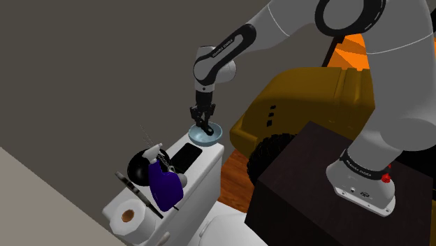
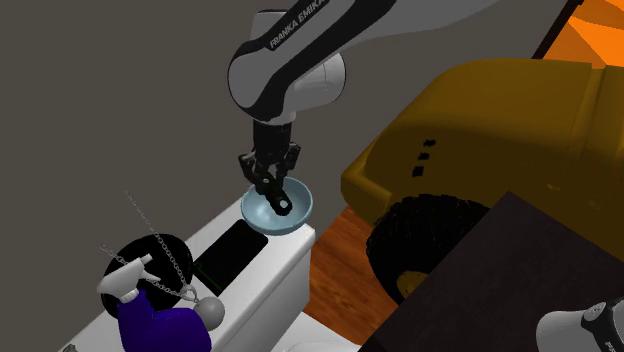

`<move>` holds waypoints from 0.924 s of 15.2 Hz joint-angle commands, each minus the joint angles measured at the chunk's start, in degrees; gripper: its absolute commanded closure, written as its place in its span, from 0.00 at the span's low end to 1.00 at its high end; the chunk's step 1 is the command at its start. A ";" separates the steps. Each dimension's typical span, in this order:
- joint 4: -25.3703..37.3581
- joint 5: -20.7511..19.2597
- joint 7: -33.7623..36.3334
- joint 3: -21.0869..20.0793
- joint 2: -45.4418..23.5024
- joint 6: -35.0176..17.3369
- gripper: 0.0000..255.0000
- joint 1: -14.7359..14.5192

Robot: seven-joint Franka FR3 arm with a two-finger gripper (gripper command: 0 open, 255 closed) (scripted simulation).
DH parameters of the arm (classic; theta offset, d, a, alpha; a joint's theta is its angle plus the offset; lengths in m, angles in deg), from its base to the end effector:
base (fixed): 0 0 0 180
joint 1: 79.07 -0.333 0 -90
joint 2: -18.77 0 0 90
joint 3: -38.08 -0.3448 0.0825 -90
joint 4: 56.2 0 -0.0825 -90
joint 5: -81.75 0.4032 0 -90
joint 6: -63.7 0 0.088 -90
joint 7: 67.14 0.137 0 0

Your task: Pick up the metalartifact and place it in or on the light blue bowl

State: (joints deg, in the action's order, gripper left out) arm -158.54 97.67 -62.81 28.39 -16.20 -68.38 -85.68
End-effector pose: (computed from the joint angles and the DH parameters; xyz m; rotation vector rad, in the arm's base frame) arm 0.6484 0.1950 0.1908 -2.8599 0.0195 0.2023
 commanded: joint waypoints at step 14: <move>1.15 -0.36 0.22 0.36 4.16 5.51 0.00 1.17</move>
State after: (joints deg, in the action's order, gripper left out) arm -157.41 97.33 -62.62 28.75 -12.16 -63.05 -84.51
